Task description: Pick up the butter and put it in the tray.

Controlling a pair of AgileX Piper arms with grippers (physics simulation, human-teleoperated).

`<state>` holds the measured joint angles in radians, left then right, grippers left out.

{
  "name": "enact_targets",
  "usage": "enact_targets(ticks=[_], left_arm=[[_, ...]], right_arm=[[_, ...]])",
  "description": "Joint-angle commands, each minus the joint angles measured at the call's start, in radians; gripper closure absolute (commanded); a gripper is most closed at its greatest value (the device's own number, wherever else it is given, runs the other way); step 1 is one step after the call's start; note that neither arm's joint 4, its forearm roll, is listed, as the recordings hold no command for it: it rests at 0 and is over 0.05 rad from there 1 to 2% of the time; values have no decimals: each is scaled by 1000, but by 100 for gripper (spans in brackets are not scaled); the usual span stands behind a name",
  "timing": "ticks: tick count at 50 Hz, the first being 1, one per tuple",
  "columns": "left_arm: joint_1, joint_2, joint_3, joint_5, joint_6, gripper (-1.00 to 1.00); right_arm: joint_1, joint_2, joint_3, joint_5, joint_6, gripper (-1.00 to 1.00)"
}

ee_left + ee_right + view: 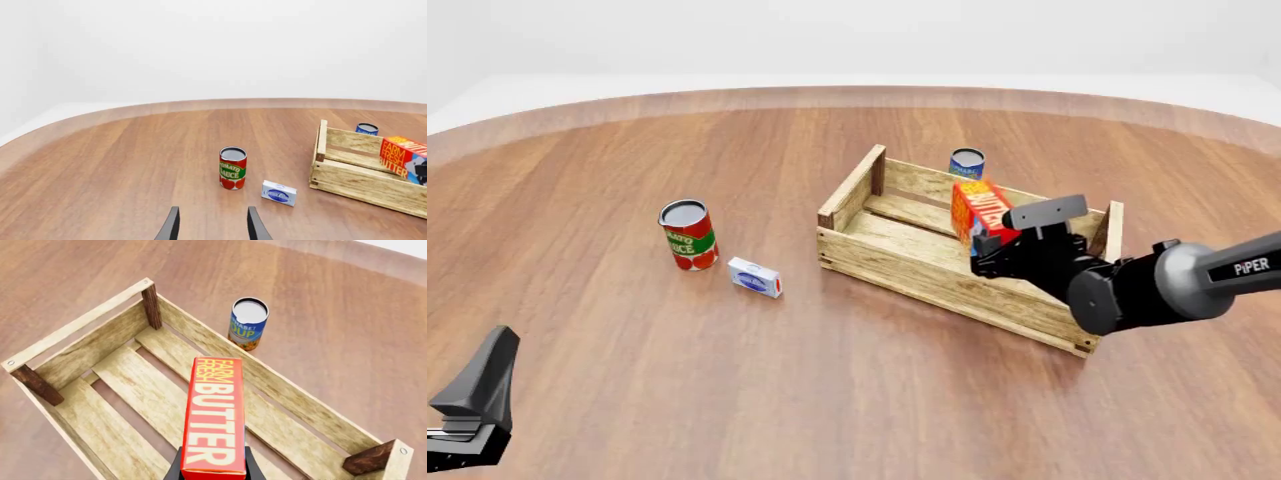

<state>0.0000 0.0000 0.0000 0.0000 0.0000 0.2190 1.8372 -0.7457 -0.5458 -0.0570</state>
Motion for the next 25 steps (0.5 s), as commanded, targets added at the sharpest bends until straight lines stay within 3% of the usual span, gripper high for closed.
enact_targets(ticks=[1,8,9,10,11,25], left_arm=[[0,0,0,0,0,-100],[0,0,0,0,0,-100],[0,0,0,0,0,-100],[0,0,0,0,0,-100],[0,0,0,0,0,-100],[0,0,0,0,0,-100]], right_arm=[[-3,-1,-17,-2,21,100],[-2,9,-26,5,32,100],[-2,9,-26,5,32,-100],[14,3,-22,4,50,-100],[-1,-1,-23,1,29,-100],[-12,-23,-18,7,35,-100]])
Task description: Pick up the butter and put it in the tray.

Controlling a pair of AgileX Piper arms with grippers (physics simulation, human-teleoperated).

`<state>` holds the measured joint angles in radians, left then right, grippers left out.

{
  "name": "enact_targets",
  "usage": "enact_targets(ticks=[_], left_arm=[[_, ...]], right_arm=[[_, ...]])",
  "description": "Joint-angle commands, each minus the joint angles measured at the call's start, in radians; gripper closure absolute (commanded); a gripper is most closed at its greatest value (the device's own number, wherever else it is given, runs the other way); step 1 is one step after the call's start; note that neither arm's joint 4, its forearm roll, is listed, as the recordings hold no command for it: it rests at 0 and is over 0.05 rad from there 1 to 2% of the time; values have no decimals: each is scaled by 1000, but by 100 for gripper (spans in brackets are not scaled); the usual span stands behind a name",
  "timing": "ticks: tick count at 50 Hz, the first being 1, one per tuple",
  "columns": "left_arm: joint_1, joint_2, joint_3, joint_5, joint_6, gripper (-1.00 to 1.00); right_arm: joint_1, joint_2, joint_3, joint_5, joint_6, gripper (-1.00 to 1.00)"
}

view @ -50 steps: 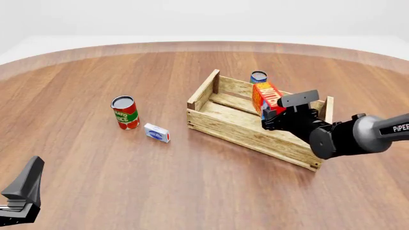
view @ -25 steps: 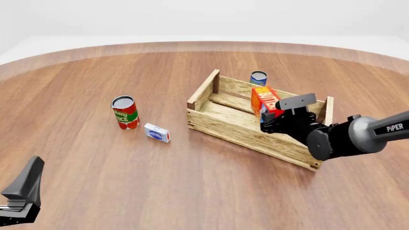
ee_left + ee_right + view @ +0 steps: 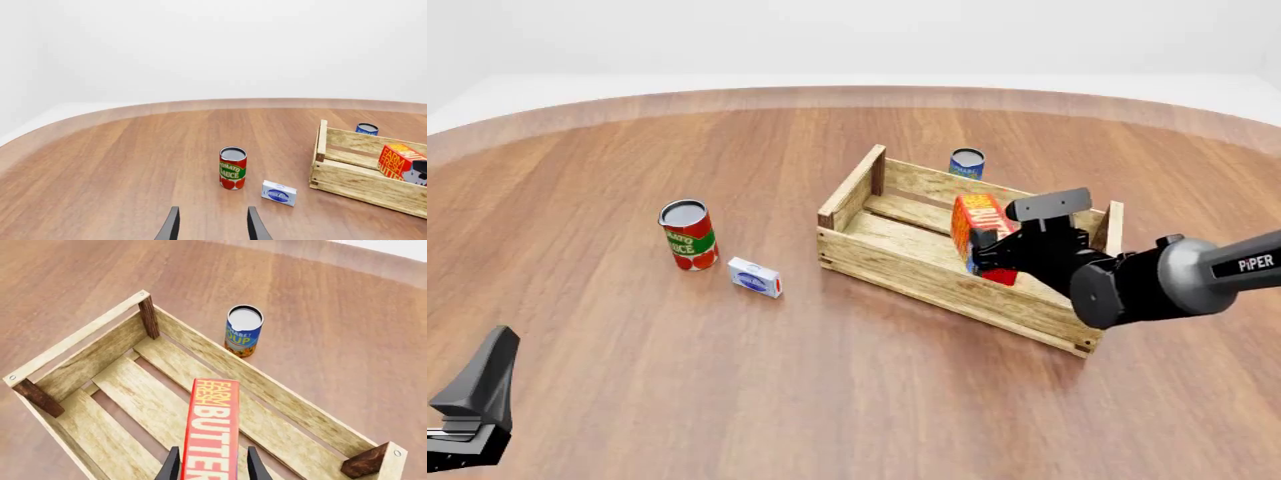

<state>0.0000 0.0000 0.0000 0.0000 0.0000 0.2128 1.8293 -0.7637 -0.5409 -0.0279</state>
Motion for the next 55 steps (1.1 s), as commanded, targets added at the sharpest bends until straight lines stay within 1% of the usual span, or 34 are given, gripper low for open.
enact_targets(ticks=[1,28,55], left_arm=[[0,0,0,0,0,-100],[0,0,0,0,0,-100],[0,0,0,0,0,-100]], right_arm=[[-5,-18,2,1,8,-100],[4,-95,33,26,4,-100],[6,-188,93,40,1,-100]])
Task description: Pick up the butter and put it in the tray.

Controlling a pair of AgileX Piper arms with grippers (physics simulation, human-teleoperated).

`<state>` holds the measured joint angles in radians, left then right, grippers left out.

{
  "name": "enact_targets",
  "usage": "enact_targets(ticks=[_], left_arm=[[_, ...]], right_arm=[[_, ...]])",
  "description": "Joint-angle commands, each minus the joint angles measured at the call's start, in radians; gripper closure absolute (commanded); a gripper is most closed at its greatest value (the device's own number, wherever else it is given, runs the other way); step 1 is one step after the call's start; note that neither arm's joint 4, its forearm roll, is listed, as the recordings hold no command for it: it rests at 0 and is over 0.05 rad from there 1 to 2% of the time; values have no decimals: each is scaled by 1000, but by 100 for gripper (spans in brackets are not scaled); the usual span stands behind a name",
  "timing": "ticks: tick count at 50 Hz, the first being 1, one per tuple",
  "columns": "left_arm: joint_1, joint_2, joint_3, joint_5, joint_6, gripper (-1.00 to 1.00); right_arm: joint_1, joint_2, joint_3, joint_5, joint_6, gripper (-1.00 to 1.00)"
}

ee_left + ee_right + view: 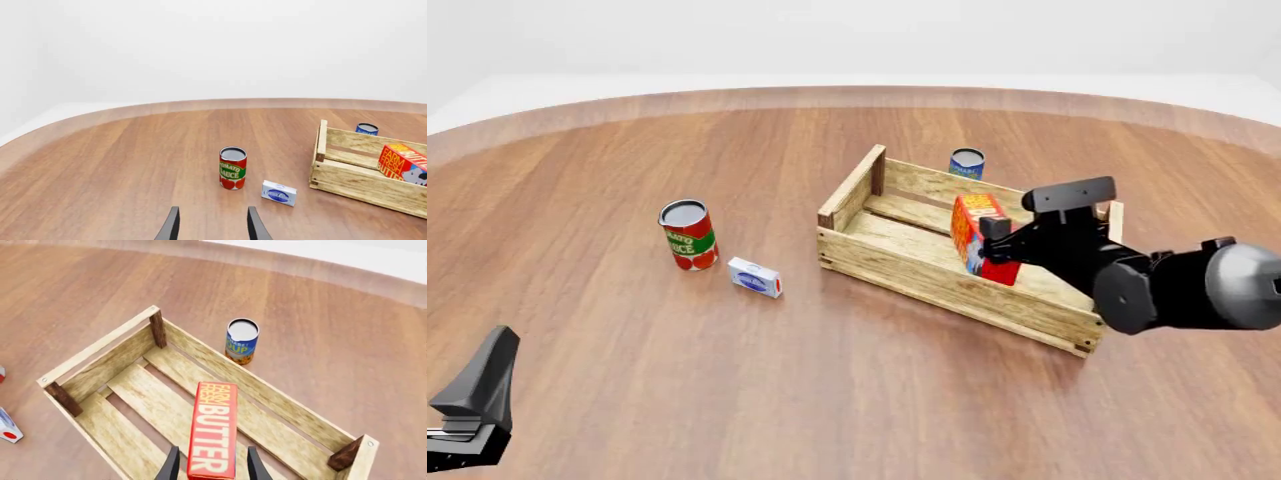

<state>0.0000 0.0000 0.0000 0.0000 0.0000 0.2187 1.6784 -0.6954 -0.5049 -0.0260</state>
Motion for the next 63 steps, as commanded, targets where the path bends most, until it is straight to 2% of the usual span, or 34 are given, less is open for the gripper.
enact_targets(ticks=[1,63], left_arm=[[0,0,0,0,0,-100],[0,0,0,0,0,-100]], right_arm=[[0,-40,27,4,0,-100],[-20,-335,219,63,-4,-100]])
